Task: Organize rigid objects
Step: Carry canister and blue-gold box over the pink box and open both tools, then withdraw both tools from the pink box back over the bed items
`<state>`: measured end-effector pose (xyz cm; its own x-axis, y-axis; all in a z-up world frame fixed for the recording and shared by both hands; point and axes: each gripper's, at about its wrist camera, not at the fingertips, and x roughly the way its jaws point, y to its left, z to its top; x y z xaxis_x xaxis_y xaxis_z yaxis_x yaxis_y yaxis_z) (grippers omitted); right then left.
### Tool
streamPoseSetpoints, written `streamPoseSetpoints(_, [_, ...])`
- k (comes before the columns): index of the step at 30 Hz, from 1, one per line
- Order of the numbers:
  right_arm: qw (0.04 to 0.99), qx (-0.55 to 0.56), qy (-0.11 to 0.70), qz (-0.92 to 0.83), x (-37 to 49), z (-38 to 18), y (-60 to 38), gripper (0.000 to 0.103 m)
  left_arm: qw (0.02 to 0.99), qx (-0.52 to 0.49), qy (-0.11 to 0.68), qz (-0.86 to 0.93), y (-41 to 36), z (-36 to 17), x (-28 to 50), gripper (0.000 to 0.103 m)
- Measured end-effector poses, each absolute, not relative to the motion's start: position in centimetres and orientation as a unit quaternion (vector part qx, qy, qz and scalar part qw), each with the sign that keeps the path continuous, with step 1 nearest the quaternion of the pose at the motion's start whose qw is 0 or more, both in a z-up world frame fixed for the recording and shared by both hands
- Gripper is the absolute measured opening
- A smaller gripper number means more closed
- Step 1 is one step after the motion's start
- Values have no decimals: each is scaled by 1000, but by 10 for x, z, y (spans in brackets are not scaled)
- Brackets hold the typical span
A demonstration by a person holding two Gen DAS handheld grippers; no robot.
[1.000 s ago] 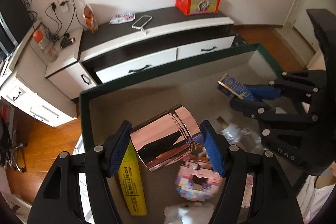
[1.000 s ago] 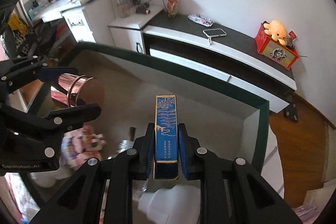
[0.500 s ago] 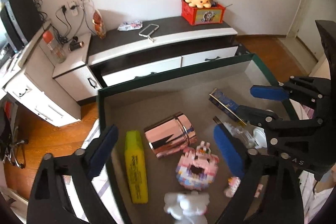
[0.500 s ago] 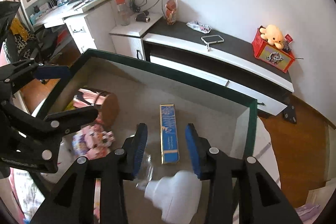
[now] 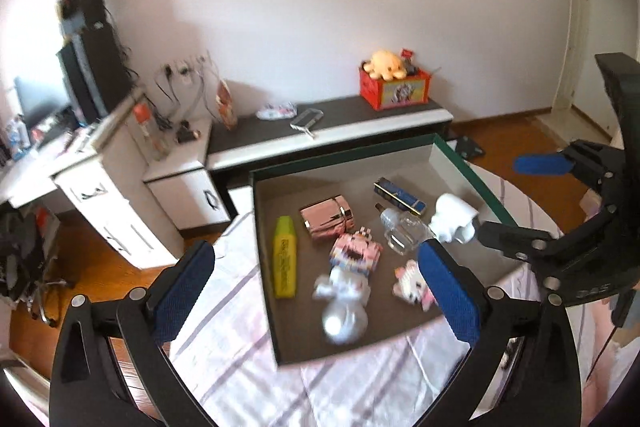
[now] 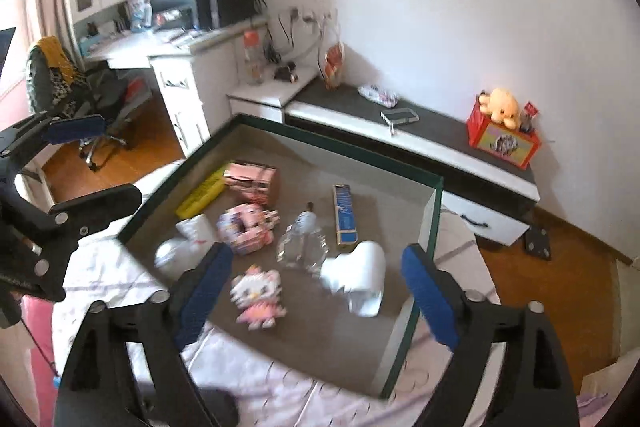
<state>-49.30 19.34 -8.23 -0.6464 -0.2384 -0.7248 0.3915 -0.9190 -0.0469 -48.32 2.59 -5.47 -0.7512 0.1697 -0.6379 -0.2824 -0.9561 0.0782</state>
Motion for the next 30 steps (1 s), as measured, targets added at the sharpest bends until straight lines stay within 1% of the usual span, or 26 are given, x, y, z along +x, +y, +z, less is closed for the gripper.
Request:
streamPoseSetpoints(2, [169,362,101,-911,-468,-73,195,103,125,-313,86,937,22,-46,-459,103])
streamPoseSetpoints(6, [173,333,89,-923,-427,-58,201,103,85,-275,100,952,17,-34,-412,103])
streamPoseSetpoints(9, [169,309,81,-932,-390,-50,205,103,62,-249,94,962,14,-28,-370,103])
streamPoseSetpoints(12, [166,294,72,-939,-361,-47,206,103,53,-232,79,968,15,-30,-333,103])
streamPoseSetpoints(17, [151,273,58,-948,-313,-51,209,103,39,-235,77,968,20,-44,-287,103])
streamPoseSetpoints(26, [143,288,16,-947,-259,-83,215,103,19,-257,37,965,6,-68,-245,103])
streamPoseSetpoints(30, [138,294,5,-946,-246,-88,219,103,19,-262,38,964,8,-71,-238,103])
